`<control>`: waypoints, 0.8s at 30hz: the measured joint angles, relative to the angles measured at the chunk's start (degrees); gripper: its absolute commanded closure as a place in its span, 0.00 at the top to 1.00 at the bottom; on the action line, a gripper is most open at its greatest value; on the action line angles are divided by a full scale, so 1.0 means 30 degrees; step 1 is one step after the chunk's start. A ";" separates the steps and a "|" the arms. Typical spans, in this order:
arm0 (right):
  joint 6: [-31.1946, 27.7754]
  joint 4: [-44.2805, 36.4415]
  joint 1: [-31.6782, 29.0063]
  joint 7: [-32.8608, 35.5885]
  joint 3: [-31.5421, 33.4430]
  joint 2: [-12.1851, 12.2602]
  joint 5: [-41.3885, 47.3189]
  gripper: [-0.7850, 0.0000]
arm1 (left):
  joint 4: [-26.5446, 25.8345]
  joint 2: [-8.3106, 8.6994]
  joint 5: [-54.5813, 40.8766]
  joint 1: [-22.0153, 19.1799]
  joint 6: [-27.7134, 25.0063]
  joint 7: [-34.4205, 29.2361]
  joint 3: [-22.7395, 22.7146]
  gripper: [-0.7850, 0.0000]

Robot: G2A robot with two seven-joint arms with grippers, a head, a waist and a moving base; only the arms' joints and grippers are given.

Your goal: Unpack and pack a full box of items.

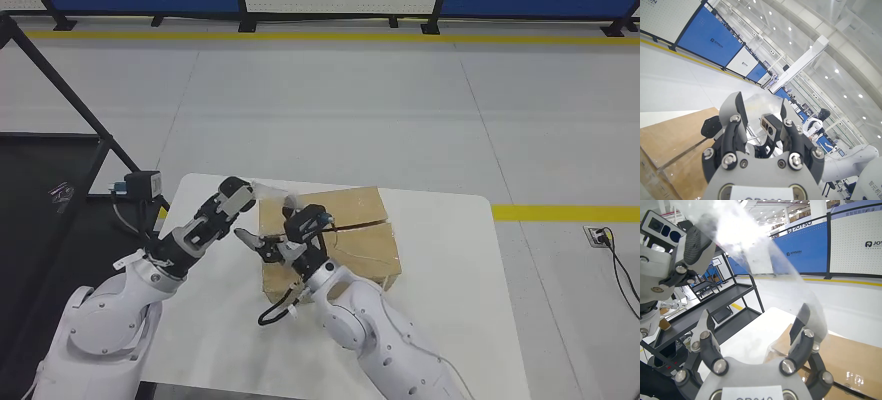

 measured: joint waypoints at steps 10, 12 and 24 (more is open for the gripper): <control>-0.0174 0.1303 0.0989 0.0455 0.1109 -0.0151 0.0849 1.00 | 0.0097 0.0048 -0.0173 0.0175 -0.0131 -0.0040 -0.0106 0.67; -0.0168 0.1357 0.1050 0.0489 0.1239 -0.0166 0.0864 1.00 | 0.0094 0.0057 -0.0157 0.0214 -0.0127 -0.0025 -0.0132 0.67; 0.0322 0.0251 0.0223 0.0409 0.2211 -0.0035 -0.0039 1.00 | 0.0474 0.0162 -0.0814 0.1153 -0.0527 0.0712 -0.1425 0.64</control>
